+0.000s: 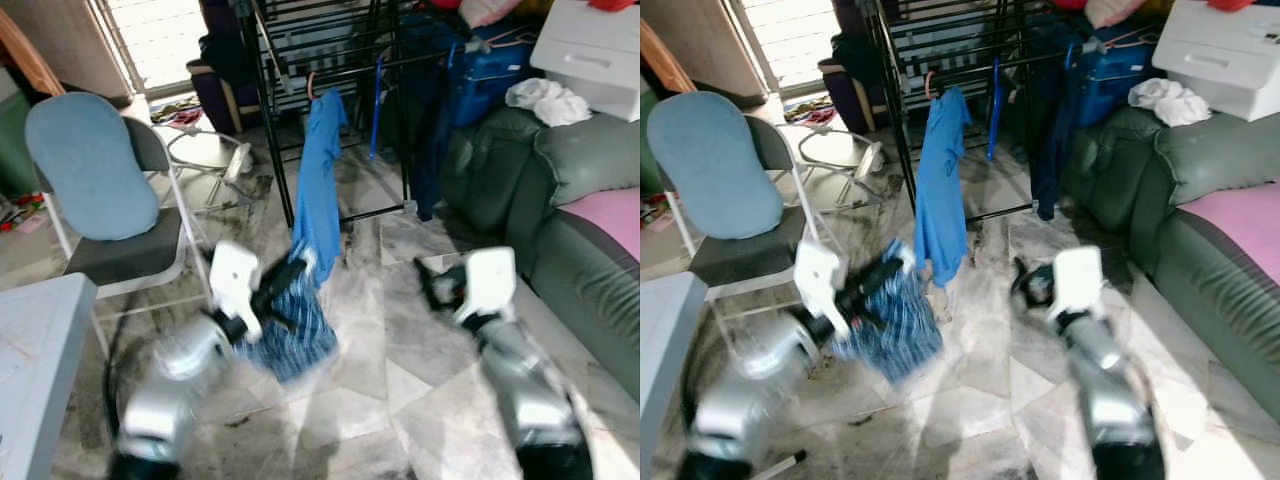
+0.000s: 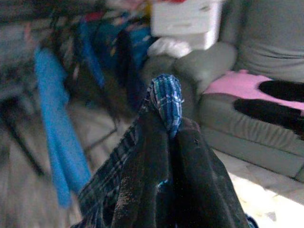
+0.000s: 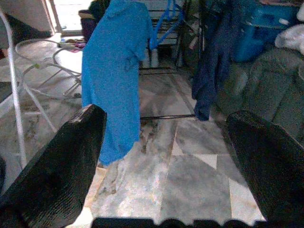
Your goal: Hang hanger
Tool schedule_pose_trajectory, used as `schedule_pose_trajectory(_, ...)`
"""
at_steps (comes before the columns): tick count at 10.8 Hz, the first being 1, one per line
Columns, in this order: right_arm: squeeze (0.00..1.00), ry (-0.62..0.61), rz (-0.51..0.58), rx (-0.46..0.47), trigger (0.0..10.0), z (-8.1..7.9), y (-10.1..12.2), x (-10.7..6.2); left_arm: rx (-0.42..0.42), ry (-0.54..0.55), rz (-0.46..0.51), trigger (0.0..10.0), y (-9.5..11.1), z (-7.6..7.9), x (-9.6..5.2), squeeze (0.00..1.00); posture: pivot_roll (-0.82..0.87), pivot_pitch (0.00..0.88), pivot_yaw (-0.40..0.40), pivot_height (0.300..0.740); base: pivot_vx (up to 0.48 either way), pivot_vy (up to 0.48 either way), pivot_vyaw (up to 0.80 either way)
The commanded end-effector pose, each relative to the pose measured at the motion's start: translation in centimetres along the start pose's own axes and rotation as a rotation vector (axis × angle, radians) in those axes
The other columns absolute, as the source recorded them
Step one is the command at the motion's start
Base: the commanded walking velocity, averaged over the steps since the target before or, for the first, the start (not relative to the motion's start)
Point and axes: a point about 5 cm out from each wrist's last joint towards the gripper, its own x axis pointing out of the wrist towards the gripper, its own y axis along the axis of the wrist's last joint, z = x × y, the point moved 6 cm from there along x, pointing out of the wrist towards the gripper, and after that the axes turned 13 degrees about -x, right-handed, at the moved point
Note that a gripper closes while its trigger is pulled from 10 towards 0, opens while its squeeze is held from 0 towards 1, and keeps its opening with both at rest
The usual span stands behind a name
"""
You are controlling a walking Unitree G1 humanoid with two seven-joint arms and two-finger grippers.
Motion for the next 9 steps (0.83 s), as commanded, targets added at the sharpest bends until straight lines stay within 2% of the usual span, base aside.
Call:
schedule_pose_trajectory(1, 0.0, 0.069, 0.039, 0.021, 10.0, -0.5, 0.9, 0.5, 0.068, -0.062, 0.025, 10.0, 1.4, 0.3, 0.1, 0.0, -0.12, 0.0, 0.114, 0.74, 0.0, 0.0, 0.0)
schedule_pose_trajectory(3, 0.0, 0.177, 0.06, 0.045, 10.0, -0.5, 1.6, 0.6, 0.186, -0.217, -0.024, 10.0, 1.5, 1.9, 0.0, 0.0, -0.12, 0.0, 0.116, 0.74, 0.0, 0.0, 0.0)
schedule_pose_trajectory(4, 0.0, 0.186, 0.062, 0.017, 10.0, -0.1, 1.5, 0.6, 0.27, -0.248, 0.018, 10.0, 3.0, 2.2, 0.4, 0.0, -0.12, 0.0, 0.116, 0.74, 0.0, 0.0, 0.0)
schedule_pose_trajectory(5, 0.0, 0.176, 0.052, 0.021, 10.0, 0.1, 1.1, 0.6, 0.296, -0.267, 0.042, 10.0, 3.8, 2.7, 0.7, 0.0, -0.12, 0.0, 0.119, 0.74, 0.0, 0.0, 0.0)
schedule_pose_trajectory(6, 0.0, 0.189, 0.046, 0.03, 10.0, -0.5, 0.8, 0.4, 0.304, -0.261, 0.046, 10.0, 3.7, 2.8, 0.8, 0.0, -0.12, 0.0, 0.121, 0.74, 0.0, 0.0, 0.0)
schedule_pose_trajectory(7, 0.0, 0.199, 0.042, 0.043, 10.0, -1.1, 0.6, 0.3, 0.283, -0.21, 0.051, 10.0, 3.3, 2.1, 0.9, 0.0, -0.12, 0.0, 0.121, 0.74, 0.0, 0.0, 0.0)
schedule_pose_trajectory(8, 0.0, 0.177, 0.05, 0.082, 10.0, -2.1, 0.8, 0.0, 0.196, 0.002, 0.022, 10.0, 1.4, -0.6, 0.9, 0.0, -0.13, 0.0, 0.117, 0.74, 0.0, 0.0, 0.0)
schedule_pose_trajectory(9, 0.0, 0.168, 0.066, 0.091, 10.0, -2.9, 1.1, -0.3, 0.144, 0.069, 0.039, 10.0, 0.4, -1.1, 0.3, 0.0, -0.13, 0.0, 0.116, 0.74, 0.0, 0.0, 0.0)
